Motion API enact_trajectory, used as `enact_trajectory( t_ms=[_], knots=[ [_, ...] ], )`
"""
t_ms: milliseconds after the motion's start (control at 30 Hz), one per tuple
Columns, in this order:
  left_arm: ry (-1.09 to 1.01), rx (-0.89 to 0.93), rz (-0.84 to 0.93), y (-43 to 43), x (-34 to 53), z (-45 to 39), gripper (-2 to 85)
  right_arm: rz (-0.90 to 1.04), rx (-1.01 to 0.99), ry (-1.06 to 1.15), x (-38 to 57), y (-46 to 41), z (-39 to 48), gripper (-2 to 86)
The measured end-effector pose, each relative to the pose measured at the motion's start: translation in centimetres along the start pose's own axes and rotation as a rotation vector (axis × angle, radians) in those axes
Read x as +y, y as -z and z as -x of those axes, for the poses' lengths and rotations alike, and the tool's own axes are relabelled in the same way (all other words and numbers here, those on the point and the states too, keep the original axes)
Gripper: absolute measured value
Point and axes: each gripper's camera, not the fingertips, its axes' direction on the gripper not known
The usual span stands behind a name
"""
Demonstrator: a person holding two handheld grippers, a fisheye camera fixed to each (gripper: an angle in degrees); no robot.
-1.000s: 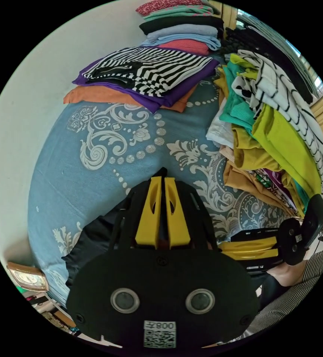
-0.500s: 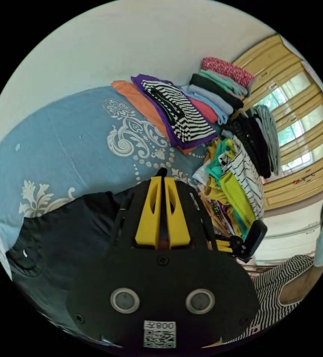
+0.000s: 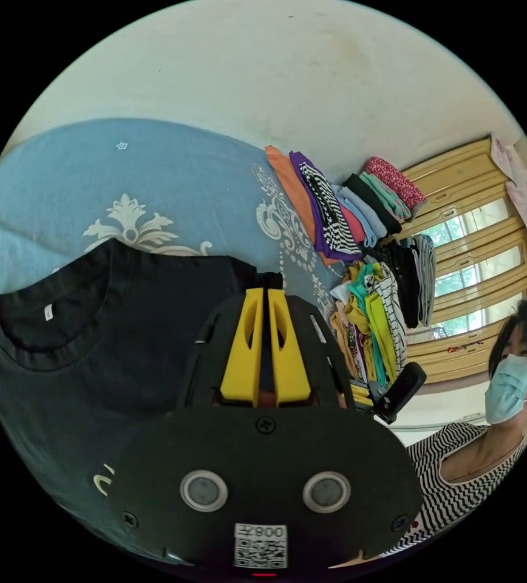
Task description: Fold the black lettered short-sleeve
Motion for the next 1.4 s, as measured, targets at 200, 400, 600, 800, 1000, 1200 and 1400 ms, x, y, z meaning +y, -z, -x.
enact_trajectory(
  t_ms=[200,400,600,800,1000,1200,1400],
  knots=[
    [0.062,0.033,-0.005,-0.2,2.2,5.4,1.5,0.064,-0.016,0.035,-0.6,-2.9,1.3,1.4],
    [0.104,0.036,-0.005,-0.4,4.1,9.1,1.8,0.124,-0.011,0.055,-1.2,-5.5,2.1,1.5],
    [0.160,-0.017,-0.017,-0.3,5.6,11.7,1.7,0.174,-0.007,0.039,-1.8,-7.6,2.1,1.8],
    [0.129,-0.037,-0.057,-0.2,5.9,11.5,1.1,0.216,-0.061,0.020,-2.2,-9.3,1.5,2.3],
    [-0.049,-0.077,0.061,-3.9,4.8,7.8,0.8,0.274,-0.090,0.028,-2.5,-11.0,1.3,2.9],
    [-0.086,-0.175,0.161,-7.7,3.9,6.4,0.4,0.285,-0.164,-0.029,-2.5,-11.7,-0.4,4.2],
    [-0.087,-0.186,0.152,-8.7,3.8,5.3,0.2,0.316,-0.290,-0.019,-2.1,-11.8,-1.4,5.0]
  ],
)
